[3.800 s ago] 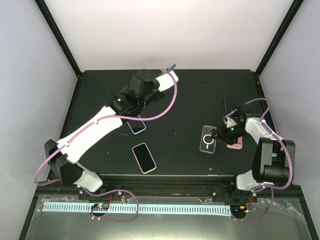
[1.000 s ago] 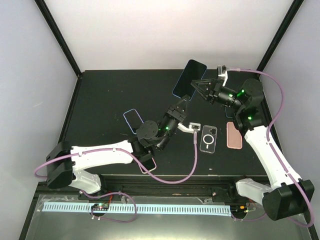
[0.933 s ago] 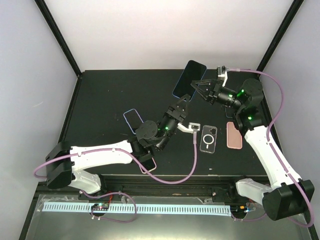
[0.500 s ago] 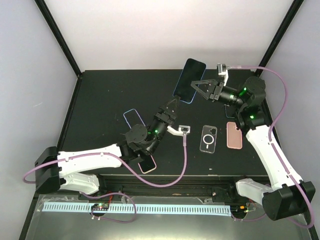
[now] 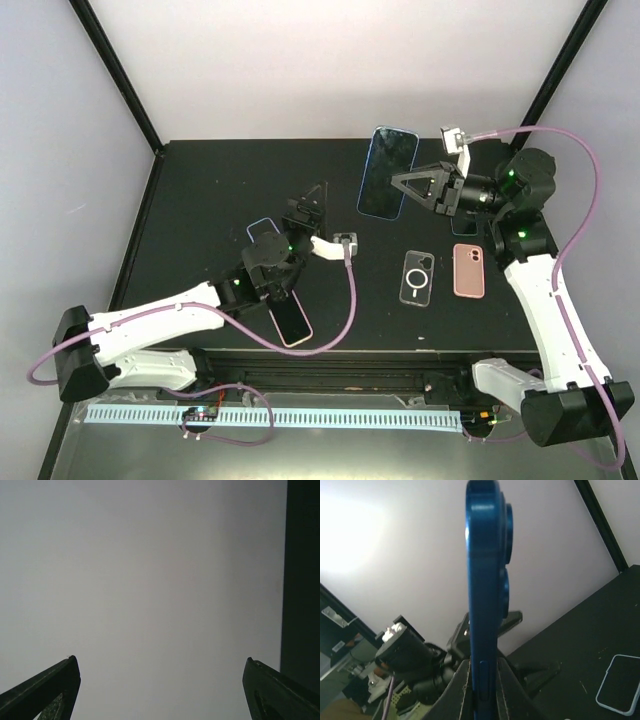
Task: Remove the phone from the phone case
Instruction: Place the phone at the center of the board.
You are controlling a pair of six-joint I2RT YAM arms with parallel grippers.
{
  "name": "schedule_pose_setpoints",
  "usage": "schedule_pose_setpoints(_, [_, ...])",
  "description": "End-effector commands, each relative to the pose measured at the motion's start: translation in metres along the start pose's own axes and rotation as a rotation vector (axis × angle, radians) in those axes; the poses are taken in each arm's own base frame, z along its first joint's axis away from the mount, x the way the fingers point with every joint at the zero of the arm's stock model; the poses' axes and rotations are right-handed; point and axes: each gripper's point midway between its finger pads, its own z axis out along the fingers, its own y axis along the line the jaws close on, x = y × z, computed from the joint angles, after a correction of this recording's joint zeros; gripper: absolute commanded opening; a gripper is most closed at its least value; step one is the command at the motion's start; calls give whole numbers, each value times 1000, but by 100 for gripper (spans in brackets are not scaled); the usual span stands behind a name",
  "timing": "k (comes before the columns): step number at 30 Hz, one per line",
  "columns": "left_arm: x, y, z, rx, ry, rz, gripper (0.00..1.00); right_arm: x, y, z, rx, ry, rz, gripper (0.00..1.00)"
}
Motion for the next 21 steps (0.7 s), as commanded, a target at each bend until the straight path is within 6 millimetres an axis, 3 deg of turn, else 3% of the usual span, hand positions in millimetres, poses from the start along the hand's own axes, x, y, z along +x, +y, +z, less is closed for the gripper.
schedule_pose_setpoints(1, [27,7,3,81,86,-195,91,3,21,-12,-57,55,-132,1])
schedule_pose_setpoints(11, [65,5,11,233,159,-476,97,17,0,-29,-37,111,-138,1])
schedule_pose_setpoints(16, [89,9,9,295,194,-650,99,27,-45,-42,31,116,-47,1])
schedule_pose_setpoints(21, [112,1,1,370,250,-820,99,54,-101,-54,200,224,-18,1])
